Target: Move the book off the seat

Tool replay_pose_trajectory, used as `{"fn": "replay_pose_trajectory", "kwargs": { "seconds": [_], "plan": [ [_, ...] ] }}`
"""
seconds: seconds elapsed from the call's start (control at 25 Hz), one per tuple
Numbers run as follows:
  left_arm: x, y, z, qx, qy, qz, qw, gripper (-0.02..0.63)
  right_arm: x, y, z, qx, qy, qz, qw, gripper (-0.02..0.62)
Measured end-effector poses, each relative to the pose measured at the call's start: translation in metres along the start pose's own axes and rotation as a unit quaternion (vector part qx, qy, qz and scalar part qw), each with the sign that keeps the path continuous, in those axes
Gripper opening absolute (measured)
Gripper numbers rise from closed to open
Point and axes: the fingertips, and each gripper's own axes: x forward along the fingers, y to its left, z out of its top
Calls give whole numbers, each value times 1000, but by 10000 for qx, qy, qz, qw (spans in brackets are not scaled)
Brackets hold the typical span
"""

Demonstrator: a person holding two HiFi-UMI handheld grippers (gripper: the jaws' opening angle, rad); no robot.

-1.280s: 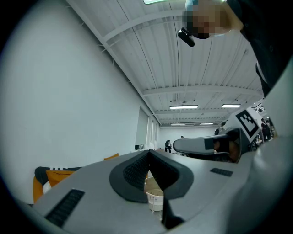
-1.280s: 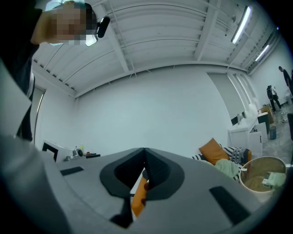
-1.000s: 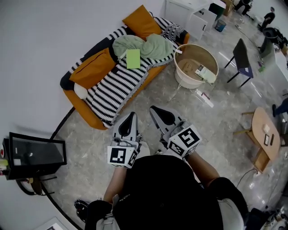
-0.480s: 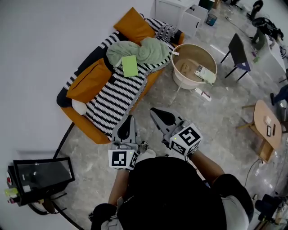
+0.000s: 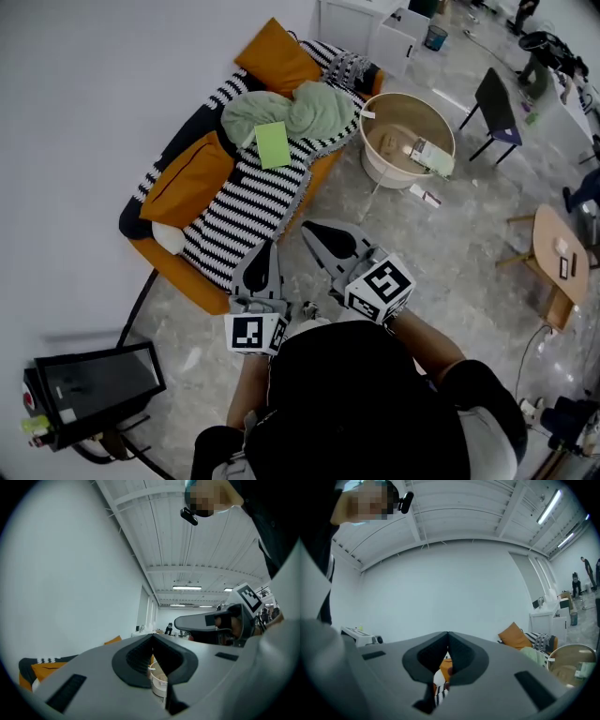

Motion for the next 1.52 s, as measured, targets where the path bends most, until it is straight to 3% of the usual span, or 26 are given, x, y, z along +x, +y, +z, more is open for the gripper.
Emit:
{"fn": "replay_pose_trajectory", "kwargs": {
  "seconds": [0.4, 0.92, 1.52],
  "plan": [
    [35, 12, -4, 66, 146, -151, 9998, 11, 23, -37, 3, 113, -8, -144, 9998, 15],
    [138, 44, -3, 196, 242, -10, 9995, 11, 94, -124, 16, 179, 98, 192, 9996, 15],
    [258, 66, 3, 78, 74, 733, 9973, 11, 153, -240, 46, 252, 186, 863, 9958, 15]
  ]
}}
